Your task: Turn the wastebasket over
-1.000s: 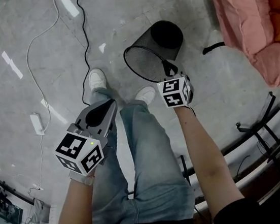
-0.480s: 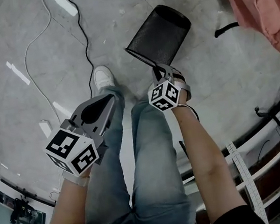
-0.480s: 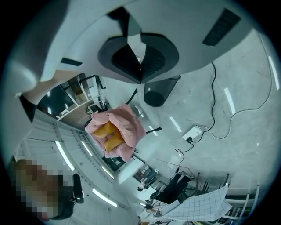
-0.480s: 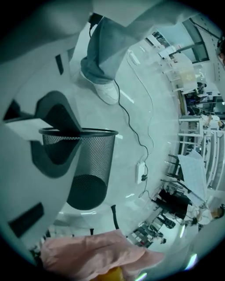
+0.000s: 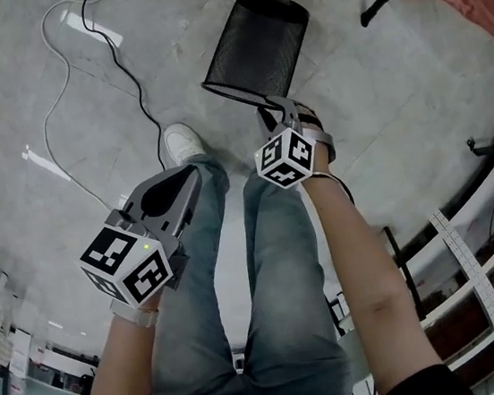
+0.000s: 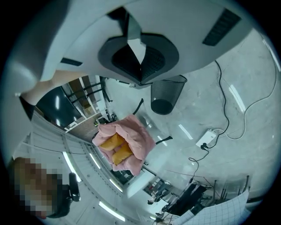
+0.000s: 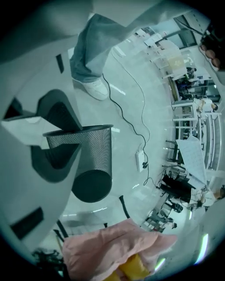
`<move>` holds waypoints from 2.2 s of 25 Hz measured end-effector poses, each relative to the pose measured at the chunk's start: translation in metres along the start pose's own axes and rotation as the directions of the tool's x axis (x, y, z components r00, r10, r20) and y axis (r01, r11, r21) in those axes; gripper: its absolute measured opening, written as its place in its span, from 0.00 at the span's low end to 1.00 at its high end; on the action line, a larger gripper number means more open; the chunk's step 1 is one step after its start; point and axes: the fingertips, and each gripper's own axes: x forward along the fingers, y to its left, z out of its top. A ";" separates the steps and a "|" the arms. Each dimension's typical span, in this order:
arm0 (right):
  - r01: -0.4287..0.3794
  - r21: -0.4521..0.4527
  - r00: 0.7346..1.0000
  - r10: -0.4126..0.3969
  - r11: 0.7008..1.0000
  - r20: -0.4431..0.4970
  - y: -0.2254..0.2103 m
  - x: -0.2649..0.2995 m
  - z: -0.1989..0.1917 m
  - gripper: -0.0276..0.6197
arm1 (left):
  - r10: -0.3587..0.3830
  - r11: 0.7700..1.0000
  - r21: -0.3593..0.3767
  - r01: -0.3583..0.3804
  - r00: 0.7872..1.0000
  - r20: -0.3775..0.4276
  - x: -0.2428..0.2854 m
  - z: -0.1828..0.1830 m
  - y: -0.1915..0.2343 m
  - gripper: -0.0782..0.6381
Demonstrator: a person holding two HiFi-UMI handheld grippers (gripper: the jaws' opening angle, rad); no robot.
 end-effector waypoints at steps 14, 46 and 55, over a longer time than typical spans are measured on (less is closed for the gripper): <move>-0.532 0.803 0.844 -0.245 -0.267 0.478 -0.018 -0.047 -0.007 0.37 | -0.073 0.986 0.138 0.096 0.985 -0.157 0.021 0.017 -0.040 0.13; -0.867 0.447 0.499 -0.395 -0.221 0.771 -0.091 -0.021 0.051 0.13 | -0.016 0.995 0.102 0.023 0.998 -0.065 0.040 0.051 0.026 0.13; -0.916 0.393 0.399 -0.092 -0.078 0.912 -0.068 -0.092 0.014 0.13 | 0.042 0.999 -0.025 -0.040 0.995 0.086 0.042 0.074 0.083 0.30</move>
